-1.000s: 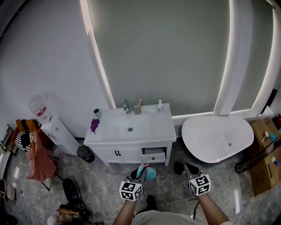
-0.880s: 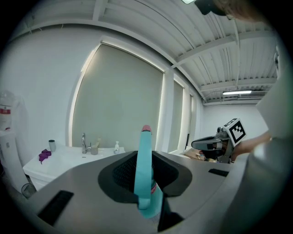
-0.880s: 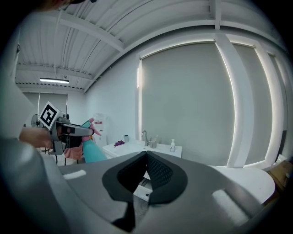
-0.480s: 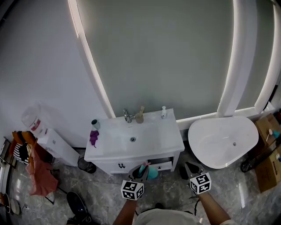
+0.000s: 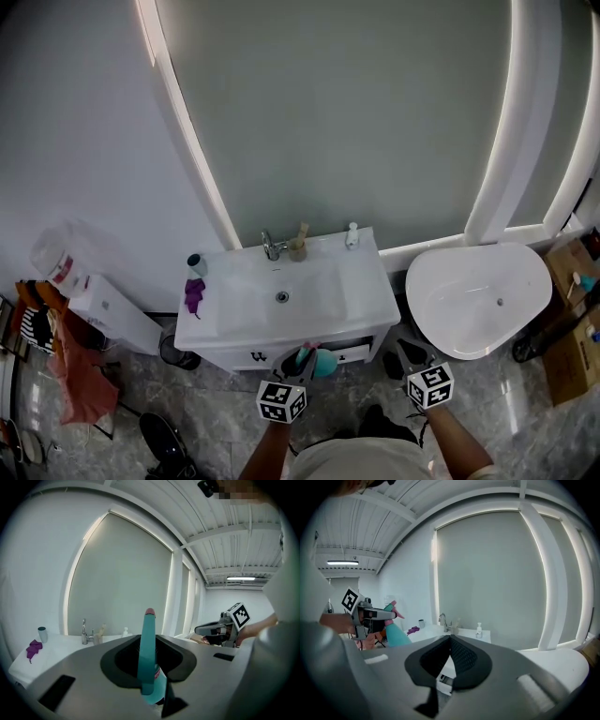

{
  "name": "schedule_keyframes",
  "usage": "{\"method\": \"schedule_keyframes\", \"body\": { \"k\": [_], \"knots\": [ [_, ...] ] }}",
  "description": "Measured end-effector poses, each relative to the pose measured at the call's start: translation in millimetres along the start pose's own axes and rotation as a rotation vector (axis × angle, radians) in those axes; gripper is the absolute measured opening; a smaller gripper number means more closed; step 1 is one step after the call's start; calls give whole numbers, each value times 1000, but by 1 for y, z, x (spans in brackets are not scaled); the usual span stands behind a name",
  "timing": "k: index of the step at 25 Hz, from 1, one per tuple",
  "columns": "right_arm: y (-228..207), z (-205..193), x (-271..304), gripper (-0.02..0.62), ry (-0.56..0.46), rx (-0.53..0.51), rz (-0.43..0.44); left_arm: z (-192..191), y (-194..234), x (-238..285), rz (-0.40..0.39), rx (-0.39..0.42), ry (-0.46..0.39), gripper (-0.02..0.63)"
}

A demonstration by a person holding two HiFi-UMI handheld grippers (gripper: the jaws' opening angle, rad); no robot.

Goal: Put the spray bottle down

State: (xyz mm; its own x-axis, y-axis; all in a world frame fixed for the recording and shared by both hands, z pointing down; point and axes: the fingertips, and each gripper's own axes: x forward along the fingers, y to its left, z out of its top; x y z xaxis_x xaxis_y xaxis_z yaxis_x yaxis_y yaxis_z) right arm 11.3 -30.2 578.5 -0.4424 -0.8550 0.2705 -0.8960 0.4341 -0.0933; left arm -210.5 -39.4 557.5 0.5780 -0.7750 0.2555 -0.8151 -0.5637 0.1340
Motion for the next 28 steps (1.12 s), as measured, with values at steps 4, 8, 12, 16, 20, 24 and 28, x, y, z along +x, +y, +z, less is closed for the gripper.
{"method": "schedule_keyframes", "body": {
  "k": [4, 8, 12, 16, 20, 24, 28],
  "knots": [
    [-10, 6, 23, 11, 9, -27, 12, 2, 13, 22, 4, -8, 13, 77],
    [-30, 10, 53, 11, 11, -27, 29, 8, 27, 48, 21, -2, 15, 77],
    [-52, 24, 91, 11, 14, -43, 66, 22, 48, 80, 62, -11, 15, 77],
    [-82, 43, 126, 11, 6, -53, 93, 37, 59, 116, 95, -19, 16, 77],
    [-116, 53, 158, 11, 7, -46, 117, 43, 63, 150, 123, -29, 19, 77],
    [-143, 54, 186, 11, 18, -29, 152, 45, 66, 181, 150, -32, 37, 77],
    [-163, 55, 208, 11, 24, -27, 196, 53, 69, 209, 180, -30, 35, 77]
  ]
}}
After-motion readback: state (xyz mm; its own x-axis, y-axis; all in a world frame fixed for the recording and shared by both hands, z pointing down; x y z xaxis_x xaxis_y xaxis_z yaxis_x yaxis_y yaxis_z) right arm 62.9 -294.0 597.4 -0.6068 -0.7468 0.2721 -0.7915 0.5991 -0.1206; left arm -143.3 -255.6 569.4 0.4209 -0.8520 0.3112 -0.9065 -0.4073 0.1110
